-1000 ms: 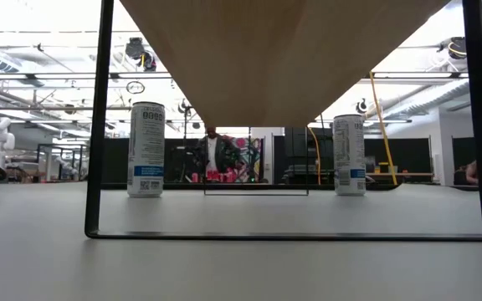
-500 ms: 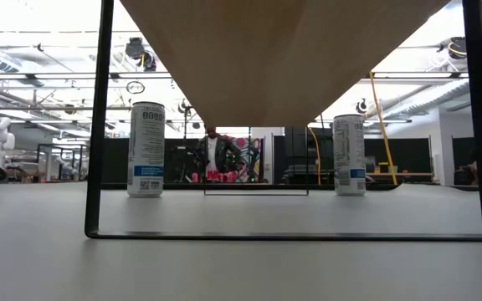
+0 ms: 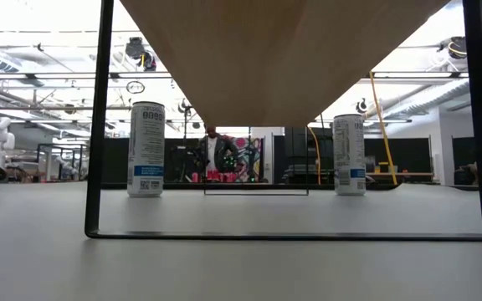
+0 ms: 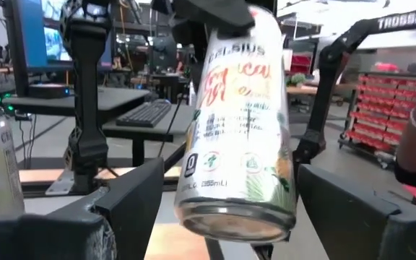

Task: Place canned beverage on shelf
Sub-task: Put the bottom right white soda can on the shelf aligned with the other blue soda can

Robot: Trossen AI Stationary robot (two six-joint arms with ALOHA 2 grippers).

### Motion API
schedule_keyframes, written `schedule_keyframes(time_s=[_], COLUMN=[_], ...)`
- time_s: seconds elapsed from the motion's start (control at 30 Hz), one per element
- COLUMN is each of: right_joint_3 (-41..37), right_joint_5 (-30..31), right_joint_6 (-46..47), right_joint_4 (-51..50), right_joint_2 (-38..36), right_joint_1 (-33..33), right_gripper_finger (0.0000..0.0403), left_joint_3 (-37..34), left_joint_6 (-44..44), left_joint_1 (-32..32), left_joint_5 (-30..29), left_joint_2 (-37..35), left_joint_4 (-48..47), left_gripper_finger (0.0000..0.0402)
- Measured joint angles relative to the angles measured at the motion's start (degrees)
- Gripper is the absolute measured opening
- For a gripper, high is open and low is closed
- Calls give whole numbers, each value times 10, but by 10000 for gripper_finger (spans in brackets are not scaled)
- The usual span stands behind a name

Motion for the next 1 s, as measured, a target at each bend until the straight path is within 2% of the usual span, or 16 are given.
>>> schedule_keyframes(time_s=[0.33,0.7,0.87,1.0], right_joint_3=[0,0,0,1], right_joint_5=[-32,-46,-38,-32], right_joint_6=[-20,-17,2,26], right_joint_4=[21,18,9,-5], right_joint_2=[7,8,8,8], right_joint_1=[-23,-35,-35,-35], right_gripper_finger=[198,199,202,226], left_joint_3=[0,0,0,0], left_joint_6=[0,4,-2,-5], left_joint_1=[0,0,0,0], left_joint_5=[50,51,45,40], left_joint_2=[0,0,0,0], left_joint_4=[-17,-22,-28,-30], left_gripper_finger=[318,240,235,238])
